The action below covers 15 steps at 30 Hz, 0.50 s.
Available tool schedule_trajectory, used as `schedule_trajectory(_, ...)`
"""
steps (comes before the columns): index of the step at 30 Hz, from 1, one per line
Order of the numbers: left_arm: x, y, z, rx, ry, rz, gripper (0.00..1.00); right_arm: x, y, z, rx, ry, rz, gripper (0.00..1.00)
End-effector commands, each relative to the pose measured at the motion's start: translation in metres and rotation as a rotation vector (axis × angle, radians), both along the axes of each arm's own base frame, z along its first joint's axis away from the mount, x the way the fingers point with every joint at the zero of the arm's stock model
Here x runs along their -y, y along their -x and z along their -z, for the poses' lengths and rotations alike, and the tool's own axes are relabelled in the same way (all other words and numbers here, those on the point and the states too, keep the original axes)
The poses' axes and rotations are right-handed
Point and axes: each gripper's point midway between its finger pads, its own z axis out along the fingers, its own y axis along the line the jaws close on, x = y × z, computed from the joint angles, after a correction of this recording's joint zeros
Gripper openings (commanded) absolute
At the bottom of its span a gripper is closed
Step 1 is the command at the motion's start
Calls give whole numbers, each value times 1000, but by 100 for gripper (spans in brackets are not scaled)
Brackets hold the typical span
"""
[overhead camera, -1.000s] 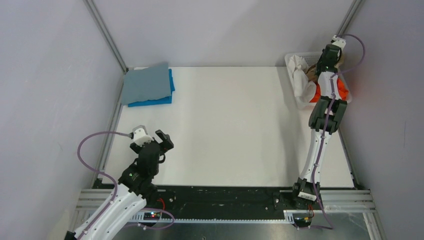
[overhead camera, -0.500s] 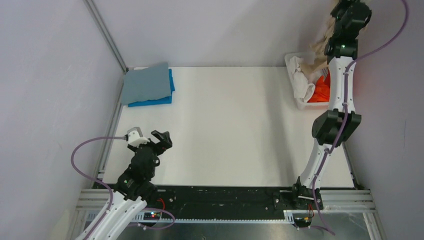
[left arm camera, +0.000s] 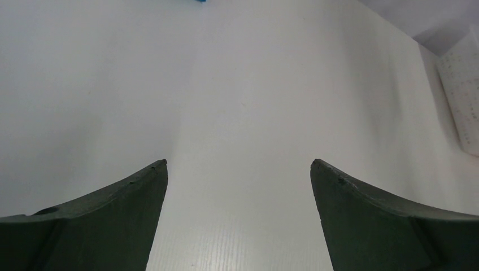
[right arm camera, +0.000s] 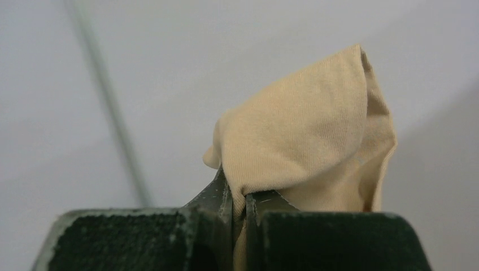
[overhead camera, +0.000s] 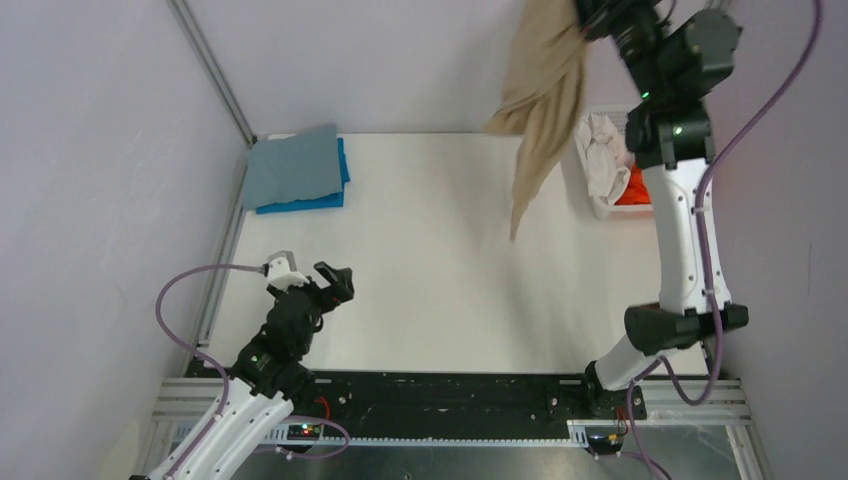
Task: Fold and stack the t-shirts
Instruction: Move the tshirt to the center of the board
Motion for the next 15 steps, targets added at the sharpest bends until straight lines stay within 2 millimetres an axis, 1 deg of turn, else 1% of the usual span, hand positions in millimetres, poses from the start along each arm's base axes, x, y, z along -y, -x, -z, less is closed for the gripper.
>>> schedule_trajectory(1, 19, 0, -19, 26, 77, 76, 100, -67, 65, 13, -48, 28, -218, 0)
schedule_trajectory(2, 23, 1, -19, 22, 90, 97, 100, -83, 80, 19, -87, 13, -272, 0)
schedule_trajectory(3, 24, 2, -20, 24, 99, 104, 100, -96, 79, 39, -145, 19, -303, 0)
schedule_trajectory(4, 27, 4, -21, 23, 113, 115, 100, -115, 90, 59, -203, 30, -364, 0)
schedule_trajectory(5, 28, 5, -22, 22, 119, 126, 100, -126, 98, 68, -223, 40, -400, 0)
schedule_trajectory(6, 28, 7, -22, 21, 126, 127, 100, -144, 114, 86, -252, 63, -451, 0)
schedule_trajectory(7, 27, 9, -23, 17, 127, 130, 100, -159, 126, 94, -266, 67, -477, 0)
schedule_trajectory(8, 27, 10, -23, 15, 136, 127, 100, -162, 134, 111, -294, 90, -472, 0)
schedule_trajectory(9, 25, 13, -22, 8, 137, 122, 99, -165, 137, 120, -323, 75, -435, 0)
schedule_trajectory(10, 24, 14, -21, 2, 147, 115, 100, -164, 137, 145, -391, 73, -411, 0)
schedule_trajectory(11, 22, 16, -18, -11, 143, 106, 100, -159, 133, 160, -436, 52, -359, 0)
schedule_trajectory(12, 21, 18, -18, -14, 147, 101, 100, -150, 125, 189, -524, 15, -288, 0)
schedule_trajectory(13, 18, 20, -15, -31, 138, 90, 100, -148, 121, 205, -570, -1, -261, 0)
schedule_trajectory(14, 16, 21, -15, -39, 144, 79, 100, -144, 112, 236, -632, 13, -200, 0)
schedule_trajectory(15, 14, 22, -11, -53, 140, 68, 100, -142, 107, 250, -671, 12, -169, 0)
